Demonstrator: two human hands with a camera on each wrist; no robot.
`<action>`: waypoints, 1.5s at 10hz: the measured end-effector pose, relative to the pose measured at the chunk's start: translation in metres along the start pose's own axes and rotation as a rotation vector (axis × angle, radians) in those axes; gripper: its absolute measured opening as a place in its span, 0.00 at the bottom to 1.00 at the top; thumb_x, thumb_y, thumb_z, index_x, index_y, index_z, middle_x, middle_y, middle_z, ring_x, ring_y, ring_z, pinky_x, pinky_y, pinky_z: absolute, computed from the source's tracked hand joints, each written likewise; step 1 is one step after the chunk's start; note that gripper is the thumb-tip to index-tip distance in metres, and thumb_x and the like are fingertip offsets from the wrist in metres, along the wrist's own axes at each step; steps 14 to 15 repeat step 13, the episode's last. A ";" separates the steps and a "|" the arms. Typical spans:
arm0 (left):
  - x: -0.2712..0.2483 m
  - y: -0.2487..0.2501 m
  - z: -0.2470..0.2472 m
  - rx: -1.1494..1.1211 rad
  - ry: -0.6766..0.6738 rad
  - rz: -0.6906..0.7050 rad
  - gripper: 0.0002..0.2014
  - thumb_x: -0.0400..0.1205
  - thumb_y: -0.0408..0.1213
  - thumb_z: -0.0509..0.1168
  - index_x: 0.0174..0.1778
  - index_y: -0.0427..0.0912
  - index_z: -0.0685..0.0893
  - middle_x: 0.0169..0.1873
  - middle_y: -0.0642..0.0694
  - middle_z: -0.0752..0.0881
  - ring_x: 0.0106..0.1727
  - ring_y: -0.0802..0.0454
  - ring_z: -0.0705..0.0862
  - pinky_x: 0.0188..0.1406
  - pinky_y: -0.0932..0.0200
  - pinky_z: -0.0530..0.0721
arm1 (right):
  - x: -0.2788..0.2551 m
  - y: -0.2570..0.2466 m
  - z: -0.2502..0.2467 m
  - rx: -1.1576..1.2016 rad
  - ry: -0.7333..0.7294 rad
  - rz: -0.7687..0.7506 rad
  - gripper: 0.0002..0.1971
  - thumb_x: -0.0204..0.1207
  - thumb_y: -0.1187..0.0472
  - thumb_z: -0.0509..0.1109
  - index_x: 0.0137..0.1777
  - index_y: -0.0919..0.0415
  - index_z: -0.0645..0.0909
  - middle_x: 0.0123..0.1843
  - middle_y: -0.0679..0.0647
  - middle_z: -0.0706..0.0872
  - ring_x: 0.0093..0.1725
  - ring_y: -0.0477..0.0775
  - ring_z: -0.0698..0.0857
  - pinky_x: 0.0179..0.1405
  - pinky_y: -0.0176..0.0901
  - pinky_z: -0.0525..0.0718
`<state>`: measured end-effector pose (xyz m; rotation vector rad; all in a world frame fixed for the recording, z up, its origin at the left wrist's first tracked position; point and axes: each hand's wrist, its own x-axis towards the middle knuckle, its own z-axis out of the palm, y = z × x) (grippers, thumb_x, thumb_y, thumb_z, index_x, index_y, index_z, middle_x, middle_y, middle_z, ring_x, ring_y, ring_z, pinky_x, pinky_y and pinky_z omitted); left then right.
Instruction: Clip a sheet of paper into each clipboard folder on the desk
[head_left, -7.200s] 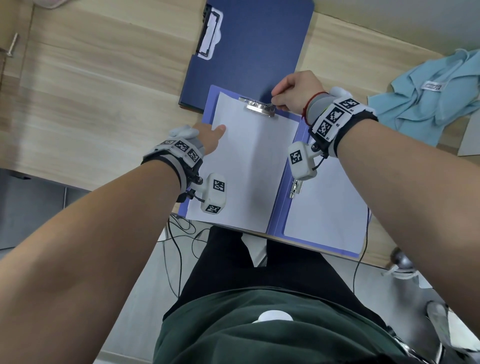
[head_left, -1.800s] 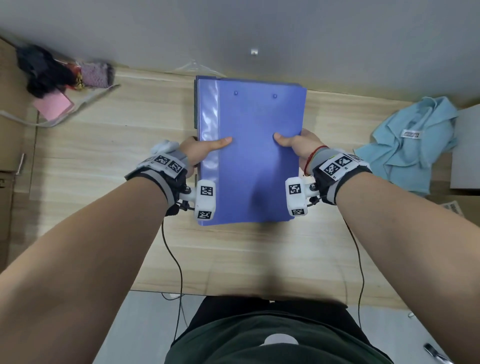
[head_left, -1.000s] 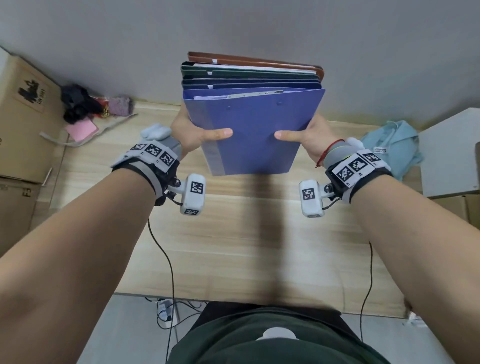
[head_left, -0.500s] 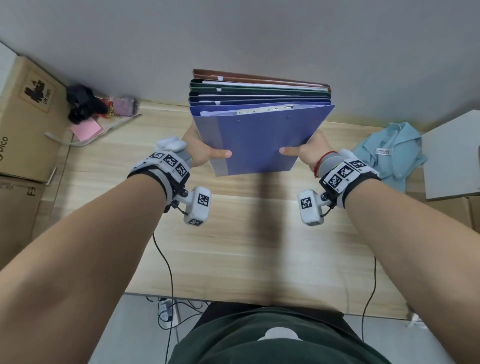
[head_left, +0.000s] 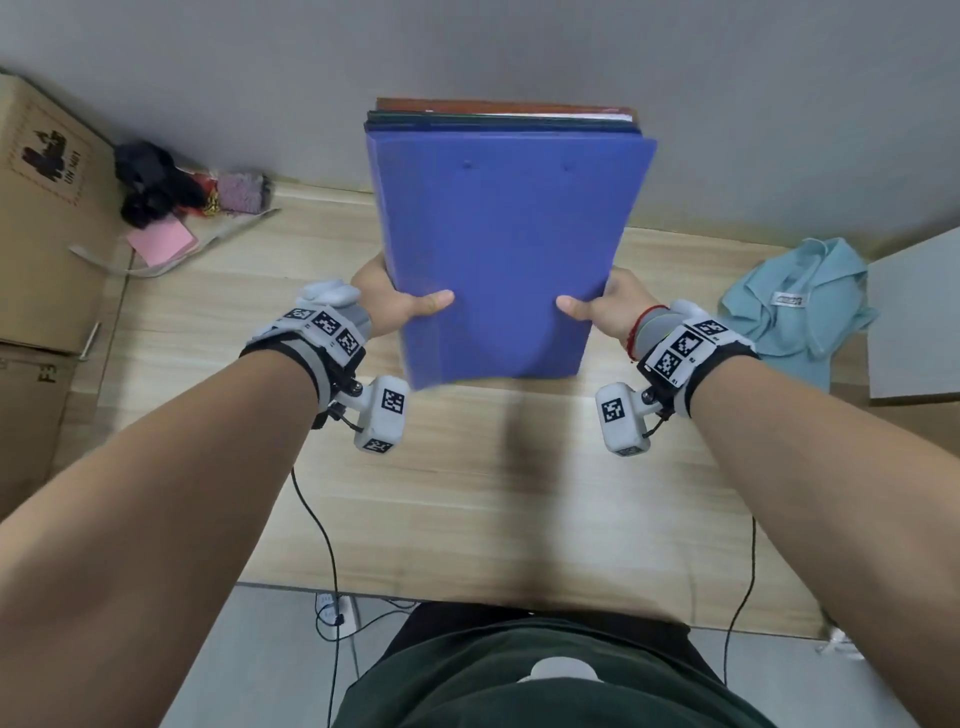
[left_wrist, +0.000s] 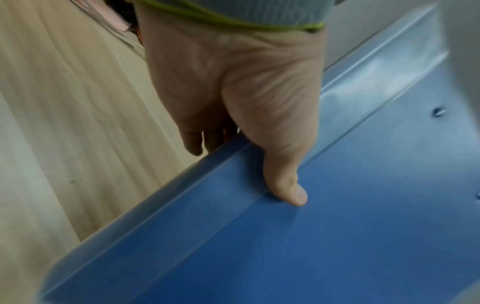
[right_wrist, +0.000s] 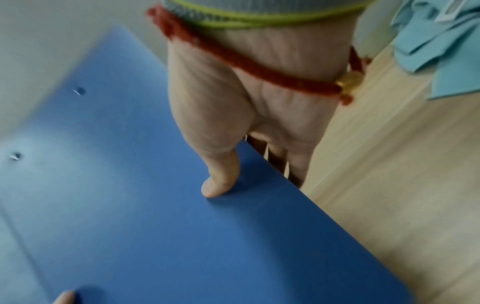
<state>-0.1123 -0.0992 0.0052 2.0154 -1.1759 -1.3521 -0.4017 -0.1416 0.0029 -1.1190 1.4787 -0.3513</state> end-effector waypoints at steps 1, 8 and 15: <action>0.008 -0.020 -0.019 -0.007 -0.099 -0.129 0.31 0.69 0.52 0.81 0.67 0.47 0.84 0.60 0.53 0.88 0.60 0.50 0.87 0.66 0.50 0.83 | 0.017 0.004 0.028 0.038 -0.105 0.143 0.22 0.71 0.64 0.78 0.66 0.55 0.82 0.63 0.50 0.88 0.63 0.55 0.86 0.66 0.57 0.82; 0.102 -0.079 -0.067 0.467 -0.097 -0.467 0.62 0.35 0.86 0.66 0.58 0.45 0.82 0.48 0.44 0.90 0.49 0.39 0.89 0.59 0.41 0.85 | 0.084 -0.015 0.111 -0.229 -0.118 0.477 0.24 0.66 0.52 0.80 0.60 0.58 0.81 0.54 0.55 0.90 0.50 0.60 0.91 0.57 0.57 0.88; 0.070 -0.030 -0.052 0.784 0.052 -0.391 0.47 0.67 0.72 0.68 0.73 0.40 0.71 0.64 0.39 0.82 0.60 0.35 0.83 0.61 0.41 0.81 | 0.066 -0.017 0.096 -0.386 -0.052 0.467 0.20 0.69 0.44 0.76 0.40 0.62 0.77 0.36 0.58 0.84 0.29 0.59 0.79 0.36 0.46 0.81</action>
